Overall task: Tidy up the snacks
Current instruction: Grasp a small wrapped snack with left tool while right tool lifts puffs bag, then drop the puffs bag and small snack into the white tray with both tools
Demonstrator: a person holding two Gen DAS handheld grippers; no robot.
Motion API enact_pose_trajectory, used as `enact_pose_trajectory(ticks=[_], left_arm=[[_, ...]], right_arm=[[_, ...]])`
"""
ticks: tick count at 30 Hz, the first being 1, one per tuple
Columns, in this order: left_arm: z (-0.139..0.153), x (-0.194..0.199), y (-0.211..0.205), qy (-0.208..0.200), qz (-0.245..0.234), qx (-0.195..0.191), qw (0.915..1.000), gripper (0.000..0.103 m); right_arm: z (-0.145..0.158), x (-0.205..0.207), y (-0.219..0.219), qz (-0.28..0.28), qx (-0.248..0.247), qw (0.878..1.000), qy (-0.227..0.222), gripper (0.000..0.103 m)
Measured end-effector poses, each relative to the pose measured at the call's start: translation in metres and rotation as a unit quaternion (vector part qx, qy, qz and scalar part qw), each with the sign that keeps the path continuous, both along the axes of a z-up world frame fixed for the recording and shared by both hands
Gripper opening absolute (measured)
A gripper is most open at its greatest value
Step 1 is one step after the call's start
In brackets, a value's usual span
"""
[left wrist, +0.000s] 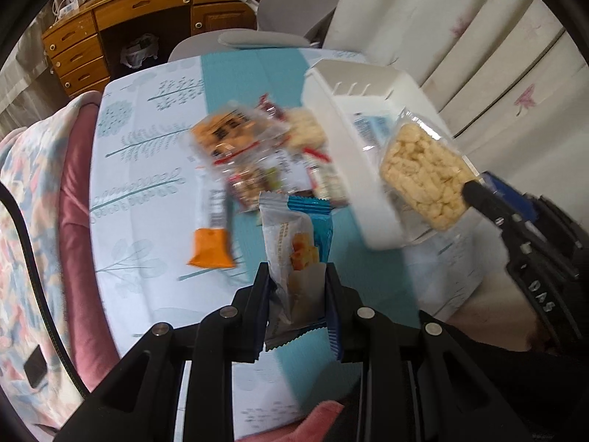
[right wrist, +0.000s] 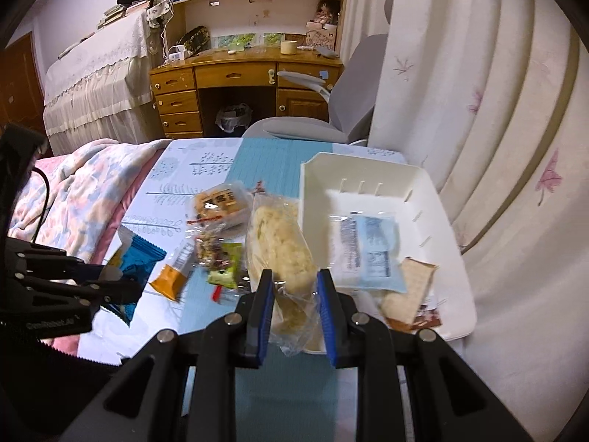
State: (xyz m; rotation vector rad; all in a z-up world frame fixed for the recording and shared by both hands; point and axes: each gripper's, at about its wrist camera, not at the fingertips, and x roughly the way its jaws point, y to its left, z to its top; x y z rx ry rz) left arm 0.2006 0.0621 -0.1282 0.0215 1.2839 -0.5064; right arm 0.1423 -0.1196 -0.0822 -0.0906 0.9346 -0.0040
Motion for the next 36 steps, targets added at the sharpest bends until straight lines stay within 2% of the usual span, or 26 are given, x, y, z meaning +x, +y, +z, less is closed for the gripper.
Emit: enact_pose_trajectory(ticks=[9,23,28,34,36], left_arm=[[0.028,-0.006,-0.062,-0.019,0.016,-0.030,0.9992,0.025],[0.020,0.000,-0.161,-0.028,0.036,-0.054,0.9975,0.025],[0.015,0.004,-0.187,-0.030,0.032,-0.057,0.9974,0.025],[0.016,0.008,-0.213,-0.042,0.020,-0.047,0.9978,0.025],[0.016,0.008,-0.217,-0.044,0.022,-0.041,0.9979,0.031]], right_arm=[[0.012,-0.005,-0.060,0.022,0.008,1.000,-0.008,0.023],[0.006,0.007,-0.133,0.064,0.004,0.998,0.004,0.024],[-0.003,0.011,-0.156,0.059,0.006,0.998,0.017,0.024],[-0.011,0.018,-0.179,0.028,0.037,0.998,0.035,0.024],[-0.013,0.020,-0.185,0.020,0.052,0.998,0.041,0.026]])
